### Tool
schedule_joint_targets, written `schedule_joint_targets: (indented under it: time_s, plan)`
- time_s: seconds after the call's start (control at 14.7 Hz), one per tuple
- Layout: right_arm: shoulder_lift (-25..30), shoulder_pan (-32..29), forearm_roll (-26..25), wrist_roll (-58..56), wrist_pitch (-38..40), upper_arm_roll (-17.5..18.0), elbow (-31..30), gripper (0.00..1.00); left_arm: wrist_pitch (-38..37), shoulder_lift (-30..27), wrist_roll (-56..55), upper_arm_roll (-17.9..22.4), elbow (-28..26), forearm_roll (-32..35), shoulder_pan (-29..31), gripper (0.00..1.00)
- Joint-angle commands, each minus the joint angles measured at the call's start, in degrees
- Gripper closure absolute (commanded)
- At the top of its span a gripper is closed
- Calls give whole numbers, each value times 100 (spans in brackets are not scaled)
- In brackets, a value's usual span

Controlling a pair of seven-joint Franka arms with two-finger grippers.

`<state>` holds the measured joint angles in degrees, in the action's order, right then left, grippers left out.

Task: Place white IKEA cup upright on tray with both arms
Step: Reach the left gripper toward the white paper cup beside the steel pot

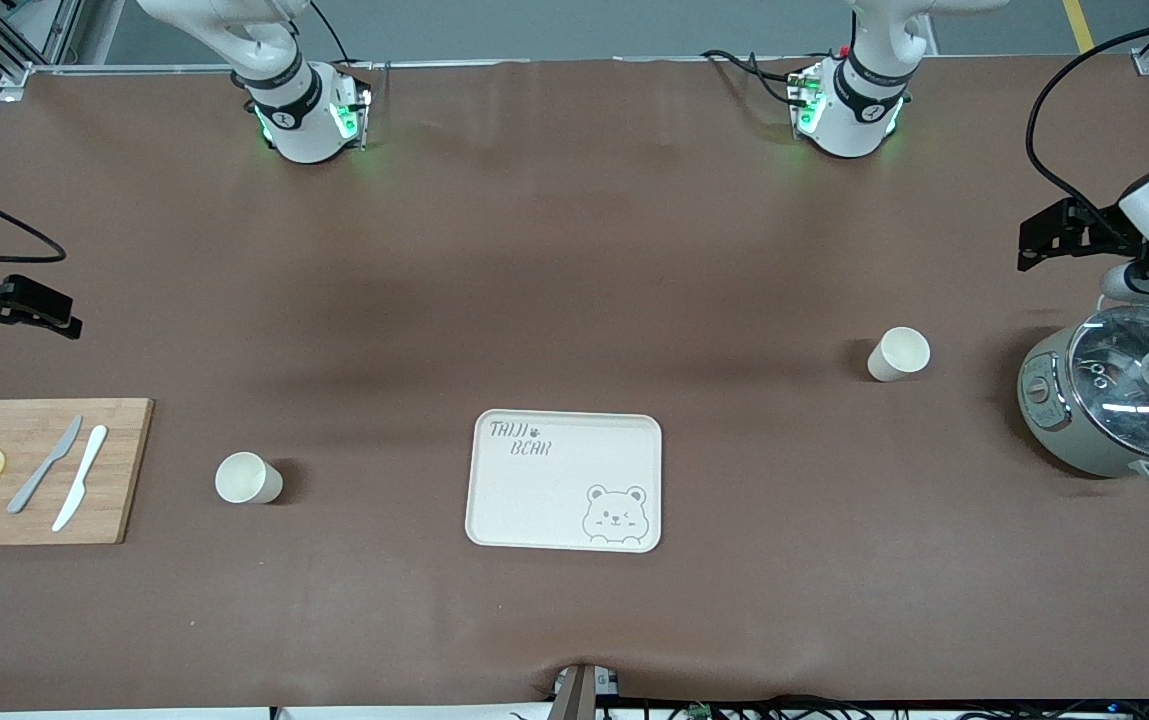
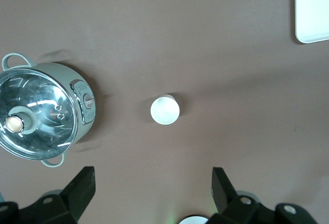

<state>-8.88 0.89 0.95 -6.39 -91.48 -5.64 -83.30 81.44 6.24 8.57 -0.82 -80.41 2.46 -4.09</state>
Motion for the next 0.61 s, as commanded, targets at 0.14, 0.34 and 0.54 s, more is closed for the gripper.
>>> schedule_joint_targets:
  time_s: [0.14, 0.34, 0.54]
  plan:
    - [88, 25, -104, 103, -72, 19, -133, 0, -41, 0, -102, -68, 25, 97, 31, 0]
    - [88, 25, -104, 103, -125, 19, -186, 0, 116, -96, -84, -76, -342, 53, 75, 0]
    - [88, 25, -104, 94, -133, 19, -195, 0, 897, -517, -58, -76, -1307, 44, 180, 0]
